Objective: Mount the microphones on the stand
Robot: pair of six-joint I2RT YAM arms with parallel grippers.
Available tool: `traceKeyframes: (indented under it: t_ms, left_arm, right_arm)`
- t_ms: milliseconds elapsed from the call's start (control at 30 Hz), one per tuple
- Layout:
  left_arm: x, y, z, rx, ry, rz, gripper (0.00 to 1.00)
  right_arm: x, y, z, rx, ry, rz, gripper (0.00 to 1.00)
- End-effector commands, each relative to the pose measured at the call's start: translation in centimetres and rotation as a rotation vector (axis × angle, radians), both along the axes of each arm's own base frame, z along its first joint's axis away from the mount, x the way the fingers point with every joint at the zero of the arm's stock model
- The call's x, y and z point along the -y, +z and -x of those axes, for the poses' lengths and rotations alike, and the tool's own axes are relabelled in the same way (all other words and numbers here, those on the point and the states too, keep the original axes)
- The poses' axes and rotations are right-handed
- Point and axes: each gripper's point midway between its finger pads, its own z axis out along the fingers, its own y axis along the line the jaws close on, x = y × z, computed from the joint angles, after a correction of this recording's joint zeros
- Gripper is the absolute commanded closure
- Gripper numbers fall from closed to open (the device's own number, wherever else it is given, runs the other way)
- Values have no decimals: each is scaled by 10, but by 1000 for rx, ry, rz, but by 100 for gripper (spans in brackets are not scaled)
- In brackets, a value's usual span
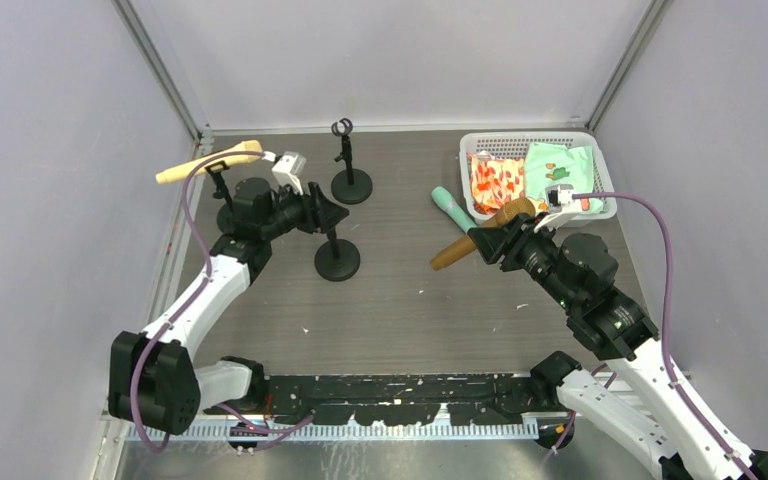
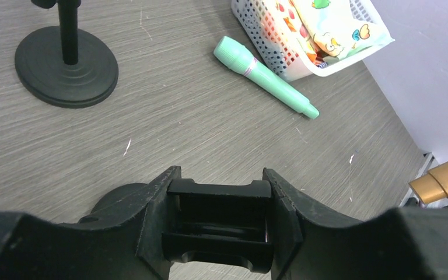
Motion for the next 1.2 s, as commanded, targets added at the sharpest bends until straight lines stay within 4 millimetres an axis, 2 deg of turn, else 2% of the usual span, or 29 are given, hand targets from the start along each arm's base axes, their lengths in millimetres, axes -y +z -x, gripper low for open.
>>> traceKeyframes:
  t_ms: [0, 200, 467, 700, 867, 1000, 1167]
  left_arm:
    - [4, 42, -6, 111, 52, 105, 80]
    - [15, 52, -4, 144, 213, 140, 99]
    - [23, 61, -16, 138, 396, 225, 99]
    - [37, 51, -23, 114, 404, 217, 98]
    - [43, 48, -22, 105, 374, 222, 73]
    - [45, 52, -19, 120, 351, 220, 40]
    - [41, 63, -14, 162, 332, 175, 14]
  right_arm:
    - [1, 18, -2, 58, -11, -36, 99]
    - [1, 16, -3, 57, -17, -39, 99]
    - [4, 14, -4, 54, -31, -36, 99]
    - [8, 13, -5, 55, -58, -44, 99]
    - [14, 13, -8, 61, -94, -54, 99]
    - [16, 17, -9, 68, -110, -73, 99]
    - [17, 18, -12, 62, -132, -90, 99]
